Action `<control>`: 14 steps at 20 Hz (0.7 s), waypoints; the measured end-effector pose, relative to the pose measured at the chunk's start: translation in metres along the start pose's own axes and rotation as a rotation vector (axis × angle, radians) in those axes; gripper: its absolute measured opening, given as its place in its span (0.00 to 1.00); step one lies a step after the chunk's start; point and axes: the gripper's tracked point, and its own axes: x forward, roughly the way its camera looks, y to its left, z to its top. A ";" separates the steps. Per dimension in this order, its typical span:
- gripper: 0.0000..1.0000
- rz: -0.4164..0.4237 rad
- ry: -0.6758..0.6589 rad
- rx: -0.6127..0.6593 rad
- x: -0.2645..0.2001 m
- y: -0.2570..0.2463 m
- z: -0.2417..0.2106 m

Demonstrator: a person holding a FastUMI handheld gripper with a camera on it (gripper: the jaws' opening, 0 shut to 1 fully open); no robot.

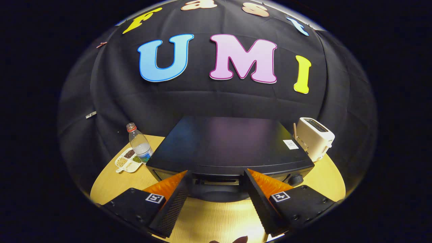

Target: Open the toaster oven, put the food inside, and close the toaster oven door.

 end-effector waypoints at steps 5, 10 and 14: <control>0.99 -0.022 0.003 0.056 -0.003 -0.004 -0.011; 0.99 -0.041 0.005 0.041 -0.034 -0.004 -0.040; 0.99 -0.040 0.039 0.039 -0.055 -0.003 -0.076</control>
